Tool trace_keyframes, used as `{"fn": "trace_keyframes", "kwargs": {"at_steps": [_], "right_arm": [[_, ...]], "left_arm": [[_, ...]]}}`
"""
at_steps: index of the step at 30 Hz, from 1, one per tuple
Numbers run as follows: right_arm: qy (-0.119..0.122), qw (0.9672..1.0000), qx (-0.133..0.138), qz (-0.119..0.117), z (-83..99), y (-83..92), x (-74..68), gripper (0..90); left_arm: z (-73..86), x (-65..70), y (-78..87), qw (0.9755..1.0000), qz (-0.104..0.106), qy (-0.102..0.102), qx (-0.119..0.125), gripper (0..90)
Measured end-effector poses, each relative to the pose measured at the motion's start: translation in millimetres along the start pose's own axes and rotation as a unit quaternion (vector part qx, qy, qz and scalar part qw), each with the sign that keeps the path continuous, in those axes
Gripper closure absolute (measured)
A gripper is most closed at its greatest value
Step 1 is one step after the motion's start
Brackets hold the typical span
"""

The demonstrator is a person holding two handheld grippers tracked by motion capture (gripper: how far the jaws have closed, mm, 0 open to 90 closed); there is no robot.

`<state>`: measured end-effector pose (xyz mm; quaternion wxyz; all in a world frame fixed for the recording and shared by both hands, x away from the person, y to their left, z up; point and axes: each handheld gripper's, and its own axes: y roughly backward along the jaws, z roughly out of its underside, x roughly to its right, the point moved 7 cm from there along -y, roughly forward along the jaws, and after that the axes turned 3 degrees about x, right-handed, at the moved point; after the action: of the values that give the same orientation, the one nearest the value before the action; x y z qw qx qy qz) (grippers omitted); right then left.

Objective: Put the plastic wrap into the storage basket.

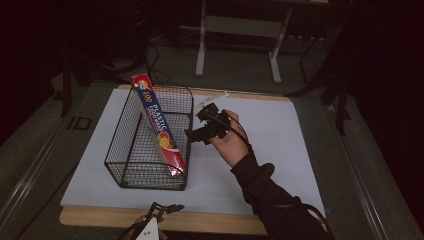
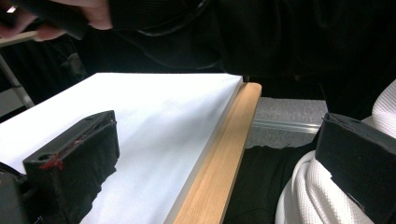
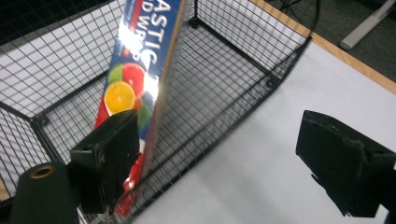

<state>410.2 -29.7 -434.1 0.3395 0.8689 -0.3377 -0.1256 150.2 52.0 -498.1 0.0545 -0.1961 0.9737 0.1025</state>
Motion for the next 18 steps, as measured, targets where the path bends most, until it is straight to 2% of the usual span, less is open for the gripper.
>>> {"fn": "trace_keyframes", "kwargs": {"at_steps": [6,15,18], "right_arm": [[-0.008,0.9998,0.018,-0.003,14.1,16.8,9.7,13.5],[-0.01,0.9987,0.049,-0.001,37.8,38.5,14.4,13.5],[-0.013,0.9987,0.049,-0.002,50.3,41.1,15.8,13.5]], "left_arm": [[0.4,-0.3,-0.5,1.0,0.0,-0.001,-0.001,0.1],[0.4,-0.7,-0.3,1.0,-0.002,-0.002,-0.001,0.1],[0.6,-0.3,-0.8,1.0,-0.002,-0.003,-0.002,0.1]]}}
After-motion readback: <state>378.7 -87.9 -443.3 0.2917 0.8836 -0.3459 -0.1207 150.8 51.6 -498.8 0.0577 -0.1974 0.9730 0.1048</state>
